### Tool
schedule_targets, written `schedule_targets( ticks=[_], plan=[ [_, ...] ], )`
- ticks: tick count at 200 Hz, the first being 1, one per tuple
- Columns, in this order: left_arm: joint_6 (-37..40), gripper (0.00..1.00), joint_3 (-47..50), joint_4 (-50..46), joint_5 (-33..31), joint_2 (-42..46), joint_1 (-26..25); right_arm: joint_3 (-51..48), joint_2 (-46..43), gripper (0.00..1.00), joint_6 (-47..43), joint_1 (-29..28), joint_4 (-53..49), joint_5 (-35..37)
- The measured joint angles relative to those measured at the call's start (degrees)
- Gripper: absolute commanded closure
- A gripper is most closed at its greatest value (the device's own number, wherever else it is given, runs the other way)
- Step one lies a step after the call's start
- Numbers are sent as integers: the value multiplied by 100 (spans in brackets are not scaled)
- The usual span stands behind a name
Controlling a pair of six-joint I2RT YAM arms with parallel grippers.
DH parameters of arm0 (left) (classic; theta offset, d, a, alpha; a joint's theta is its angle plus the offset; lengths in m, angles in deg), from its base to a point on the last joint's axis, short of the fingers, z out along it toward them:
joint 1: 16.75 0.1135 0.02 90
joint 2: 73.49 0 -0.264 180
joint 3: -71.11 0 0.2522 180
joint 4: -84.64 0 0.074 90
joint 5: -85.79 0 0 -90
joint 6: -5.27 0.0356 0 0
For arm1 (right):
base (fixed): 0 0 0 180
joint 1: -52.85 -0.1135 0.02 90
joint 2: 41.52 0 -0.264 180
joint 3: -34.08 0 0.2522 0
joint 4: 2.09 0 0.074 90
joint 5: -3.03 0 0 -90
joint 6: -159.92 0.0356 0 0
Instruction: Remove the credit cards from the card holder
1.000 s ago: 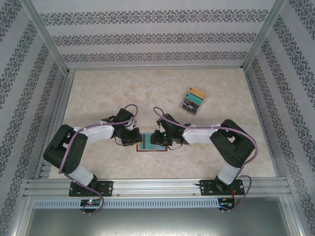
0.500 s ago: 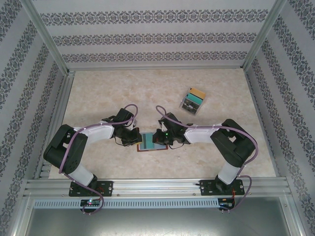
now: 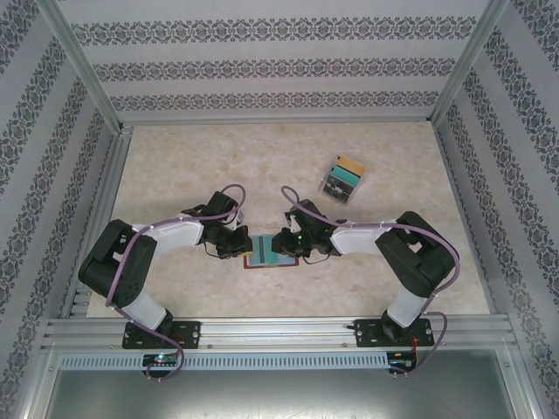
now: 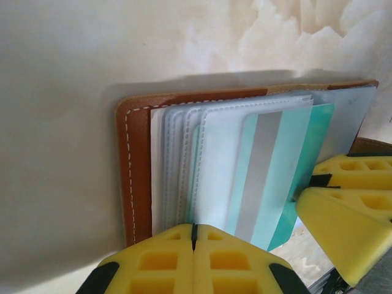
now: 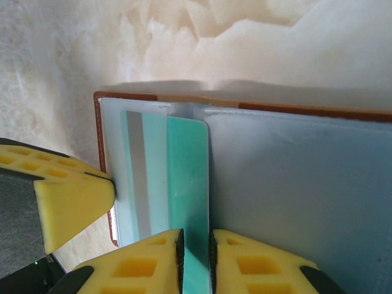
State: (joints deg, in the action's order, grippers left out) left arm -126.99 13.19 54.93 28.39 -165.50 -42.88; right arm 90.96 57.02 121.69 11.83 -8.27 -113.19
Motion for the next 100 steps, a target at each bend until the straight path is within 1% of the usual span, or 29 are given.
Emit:
schedule_targets(
  ticks=[20, 29, 54, 83, 100],
  plan=[
    [-2, 100, 0, 0, 15, -4, 0, 33, 105, 79, 44, -2, 129, -98],
    [0, 100, 0, 0, 15, -4, 0, 33, 140, 82, 61, -2, 181, -138],
    [0, 100, 0, 0, 17, -4, 0, 33, 160, 100, 114, 4, 260, -188],
    [4, 100, 0, -4, 15, -4, 0, -68, 118, 100, 66, 103, 409, -269],
    [24, 100, -2, -4, 15, -4, 0, -245, -44, 100, 13, 258, 428, -328]
  ],
)
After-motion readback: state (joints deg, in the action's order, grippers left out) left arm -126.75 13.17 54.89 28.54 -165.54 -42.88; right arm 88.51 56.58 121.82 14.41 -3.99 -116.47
